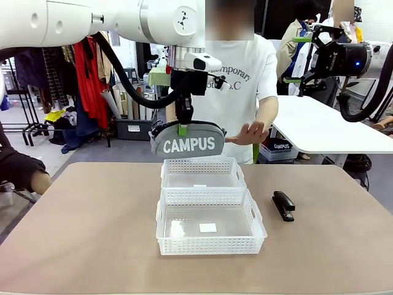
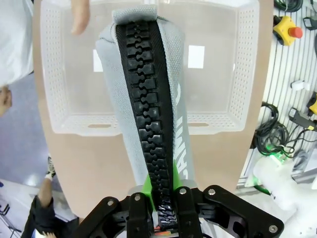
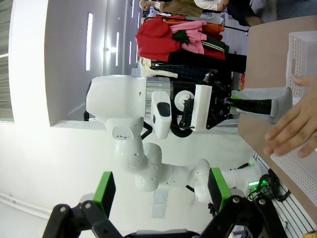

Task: Distribute items into two baskets.
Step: Move the picked Pencil pouch towards the Organizing basket indicated by the person, stopping as directed.

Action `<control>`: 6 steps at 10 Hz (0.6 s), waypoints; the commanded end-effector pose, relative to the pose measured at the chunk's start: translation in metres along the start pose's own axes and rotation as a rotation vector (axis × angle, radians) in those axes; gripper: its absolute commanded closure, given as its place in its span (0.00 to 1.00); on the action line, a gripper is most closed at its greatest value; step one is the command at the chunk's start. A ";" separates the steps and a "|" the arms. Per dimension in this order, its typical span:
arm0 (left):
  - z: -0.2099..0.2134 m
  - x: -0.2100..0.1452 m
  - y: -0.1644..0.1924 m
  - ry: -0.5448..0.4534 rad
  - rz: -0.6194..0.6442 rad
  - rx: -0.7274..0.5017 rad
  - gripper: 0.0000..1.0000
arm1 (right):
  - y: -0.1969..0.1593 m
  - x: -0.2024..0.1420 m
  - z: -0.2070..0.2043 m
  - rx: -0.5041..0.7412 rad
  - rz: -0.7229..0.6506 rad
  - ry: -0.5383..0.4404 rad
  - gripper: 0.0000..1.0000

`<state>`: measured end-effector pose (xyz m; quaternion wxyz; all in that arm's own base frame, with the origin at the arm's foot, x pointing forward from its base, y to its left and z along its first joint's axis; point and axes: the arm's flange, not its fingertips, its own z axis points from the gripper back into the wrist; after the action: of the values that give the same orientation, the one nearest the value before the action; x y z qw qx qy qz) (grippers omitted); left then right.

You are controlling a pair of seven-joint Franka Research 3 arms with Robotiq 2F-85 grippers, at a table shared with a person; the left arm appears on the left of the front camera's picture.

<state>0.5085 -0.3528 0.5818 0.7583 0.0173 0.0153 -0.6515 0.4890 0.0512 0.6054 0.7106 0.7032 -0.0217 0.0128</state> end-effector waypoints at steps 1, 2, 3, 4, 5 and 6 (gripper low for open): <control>0.006 0.003 0.004 -0.031 -0.038 -0.026 1.00 | 0.002 0.000 0.000 0.001 0.003 0.000 0.00; 0.005 0.005 0.001 -0.038 -0.043 -0.033 1.00 | 0.002 0.000 0.000 0.001 0.003 0.000 0.00; 0.008 0.004 0.001 -0.055 -0.023 -0.039 1.00 | 0.002 0.000 0.000 0.001 0.003 0.000 0.00; 0.012 0.001 0.001 -0.072 0.014 -0.025 1.00 | 0.002 0.000 0.000 0.001 0.003 0.000 0.00; -0.002 0.005 -0.002 -0.024 -0.015 -0.027 1.00 | 0.002 0.000 0.000 0.001 0.003 0.000 0.00; -0.002 0.005 -0.002 -0.024 -0.015 -0.027 1.00 | 0.002 0.000 0.000 0.001 0.003 0.000 0.00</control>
<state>0.5081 -0.3579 0.5789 0.7553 -0.0065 0.0136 -0.6552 0.4890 0.0512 0.6054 0.7106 0.7031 -0.0217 0.0128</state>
